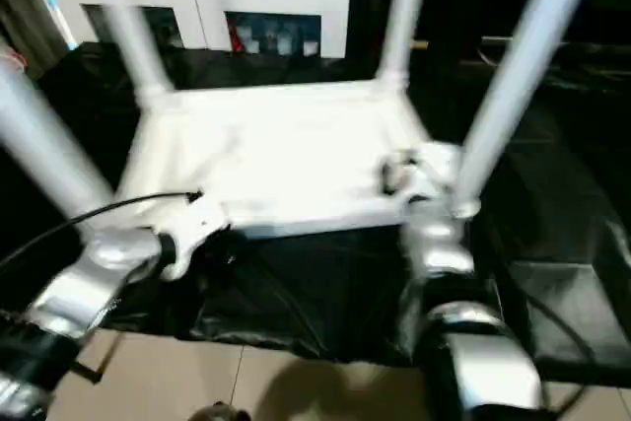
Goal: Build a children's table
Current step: Rotate leg to tighten, then rotate table base
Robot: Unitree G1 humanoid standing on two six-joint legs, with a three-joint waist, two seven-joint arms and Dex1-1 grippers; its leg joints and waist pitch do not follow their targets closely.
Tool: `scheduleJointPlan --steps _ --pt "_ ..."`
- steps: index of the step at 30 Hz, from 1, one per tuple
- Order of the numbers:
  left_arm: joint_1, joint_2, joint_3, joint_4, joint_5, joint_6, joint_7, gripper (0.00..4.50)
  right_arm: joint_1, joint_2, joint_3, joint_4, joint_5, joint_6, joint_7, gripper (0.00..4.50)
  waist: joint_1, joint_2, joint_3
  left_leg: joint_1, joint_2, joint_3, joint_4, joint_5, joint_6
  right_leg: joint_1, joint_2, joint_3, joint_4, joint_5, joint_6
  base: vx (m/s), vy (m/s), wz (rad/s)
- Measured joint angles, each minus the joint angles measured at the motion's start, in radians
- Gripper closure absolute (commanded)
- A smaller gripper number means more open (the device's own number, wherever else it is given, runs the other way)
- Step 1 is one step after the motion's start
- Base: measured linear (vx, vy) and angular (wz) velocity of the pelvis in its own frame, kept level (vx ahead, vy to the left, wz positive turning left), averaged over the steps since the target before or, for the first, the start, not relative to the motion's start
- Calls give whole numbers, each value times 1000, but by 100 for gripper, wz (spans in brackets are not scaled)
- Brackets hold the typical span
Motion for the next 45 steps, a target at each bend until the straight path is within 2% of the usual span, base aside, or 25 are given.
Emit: scheduleJointPlan --steps 3,6,7,10,12,15,18,22,27,30,33,34,36,40,42,45 --pt "4 -49 16 15 -4 -40 57 341 3 -43 -6 3 -6 -23 16 5 -9 8 -1 -3 0 0 1 0 0 -2 0 -1 0 0 0 0 0 0" --pt "23 -91 57 8 -26 -84 116 341 23 -47 7 -22 -21 -39 66 5 -21 13 -3 -8 2 -2 3 0 1 -4 1 -3 1 0 0 0 0 0" --pt "32 -101 73 5 -37 -100 134 324 36 -46 13 -34 -27 -44 82 1 -24 15 -3 -9 3 -2 3 0 1 -4 1 -4 1 0 0 0 0 0" --pt "126 -142 180 -67 -100 -180 214 324 128 -18 74 -159 -42 -55 156 1 -40 19 -4 -10 4 -2 3 -1 1 -5 2 -5 2 -1 1 0 0 0" --pt "174 -164 217 -99 -121 -207 254 290 175 -2 100 -223 -41 -51 180 0 -41 20 -4 -10 5 -2 4 -1 1 -6 2 -6 2 -1 1 0 0 0" --pt "228 -193 248 -121 -122 -249 327 272 228 14 114 -321 -31 -24 193 0 -37 19 -4 -11 5 -2 9 -1 2 -6 2 -5 2 -1 1 0 0 0" --pt "296 -227 288 -154 -120 -327 409 246 322 35 117 -465 -3 7 206 0 -30 16 -4 -10 5 -2 10 -3 4 -3 2 -5 -1 -4 7 0 0 0" --pt "386 -274 350 -208 -92 -434 531 215 494 52 149 -676 16 86 221 0 -24 16 -4 -11 5 -2 9 -4 5 -3 2 -4 -2 -5 10 0 0 0" --pt "443 -302 356 -252 -52 -508 611 193 567 44 165 -793 13 149 218 0 -23 14 -4 -10 5 -2 9 -3 5 -4 2 -4 -2 -4 13 0 0 0" --pt "444 -323 389 -257 -37 -518 690 158 640 30 189 -916 18 209 240 0 -17 9 -6 -10 5 -2 8 -3 5 -4 2 -4 -2 -5 15 0 0 0" --pt "435 -323 428 -250 -37 -515 732 149 683 27 206 -975 39 264 265 0 -16 8 -6 -11 4 -2 8 -4 5 -4 2 -3 -3 -5 15 0 0 0" --pt "425 -323 437 -235 -40 -514 738 124 705 19 207 -1002 44 285 268 0 -15 7 -6 -11 3 -2 8 -4 5 -4 2 -2 -4 -5 16 0 0 0" --pt "410 -320 450 -214 -50 -513 740 119 722 15 210 -1017 49 306 277 0 -13 5 -6 -11 3 -2 9 -4 5 -3 2 -2 -4 -5 16 0 0 0" --pt "363 -310 455 -157 -105 -516 696 90 739 14 210 -1045 57 341 278 0 -11 3 -6 -11 2 -3 9 -3 5 -3 2 -1 -3 -4 17 0 0 0" --pt "316 -290 451 -107 -139 -518 638 78 739 14 205 -1046 59 368 275 0 -8 2 -7 -11 2 -4 9 -3 5 -3 2 -1 -3 -4 17 0 0 0" --pt "251 -281 450 -55 -172 -518 576 59 737 14 203 -1046 58 396 265 0 -11 0 -7 -11 0 -4 9 -3 5 -2 1 0 -3 -4 18 0 0 0"
